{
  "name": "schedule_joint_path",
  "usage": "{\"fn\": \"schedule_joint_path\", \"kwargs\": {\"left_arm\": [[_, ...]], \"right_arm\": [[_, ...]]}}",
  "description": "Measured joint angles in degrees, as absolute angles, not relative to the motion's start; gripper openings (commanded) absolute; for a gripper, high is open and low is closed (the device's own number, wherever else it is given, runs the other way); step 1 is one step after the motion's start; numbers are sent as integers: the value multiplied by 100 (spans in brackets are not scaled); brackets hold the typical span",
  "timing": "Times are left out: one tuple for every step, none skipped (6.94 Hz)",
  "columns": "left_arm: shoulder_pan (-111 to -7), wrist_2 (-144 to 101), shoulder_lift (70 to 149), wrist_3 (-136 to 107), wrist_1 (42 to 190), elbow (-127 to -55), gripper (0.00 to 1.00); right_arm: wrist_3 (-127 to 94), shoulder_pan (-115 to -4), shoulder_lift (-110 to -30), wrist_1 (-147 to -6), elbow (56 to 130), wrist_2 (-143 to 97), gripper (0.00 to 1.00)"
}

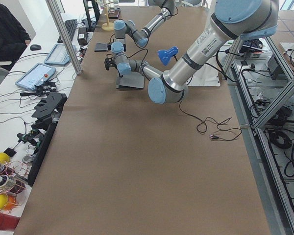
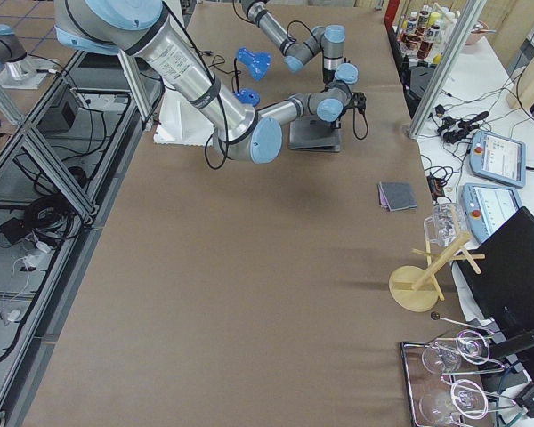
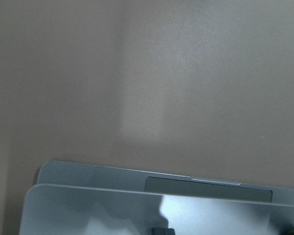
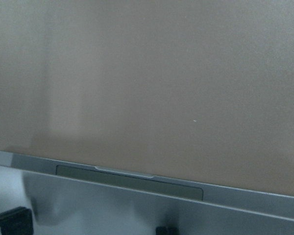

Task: Close laptop

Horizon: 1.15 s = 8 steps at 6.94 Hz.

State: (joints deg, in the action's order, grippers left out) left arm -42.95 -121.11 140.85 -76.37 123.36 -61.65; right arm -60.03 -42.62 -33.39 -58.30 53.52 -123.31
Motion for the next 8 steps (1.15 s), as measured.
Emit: {"fn": "schedule_joint_path", "kwargs": {"left_arm": [[-4248,-12030,14084,-7637,12350,-6163,0],[-4223,-11985,14086,-7640,12377,-6163,0],[-4218,-11974,14098,-7648,12397,-6177,0],[-4240,-11980,14111,-7665,12392,-6257,0],[-4283,-11994,14091,-7680,12281,-6479,25],[-4338,-12004,14008,-7682,11896,-6929,92],[-4401,-11990,13848,-7665,11353,-7478,99],[-4521,-11964,13545,-7634,10899,-8068,99]], "right_arm": [[-6003,-4251,-3335,-5805,5301,-12271,0],[-6005,-4253,-3314,-5798,5281,-12243,0],[-6016,-4283,-3270,-5799,5285,-12251,0],[-6038,-4385,-3224,-5818,5352,-12345,0],[-6071,-4553,-3245,-5970,5593,-12558,22],[-6103,-4757,-3420,-6418,6170,-12807,86],[-6105,-4938,-3751,-6901,6887,-12935,99],[-6079,-5158,-4214,-7191,7575,-13055,99]]}}
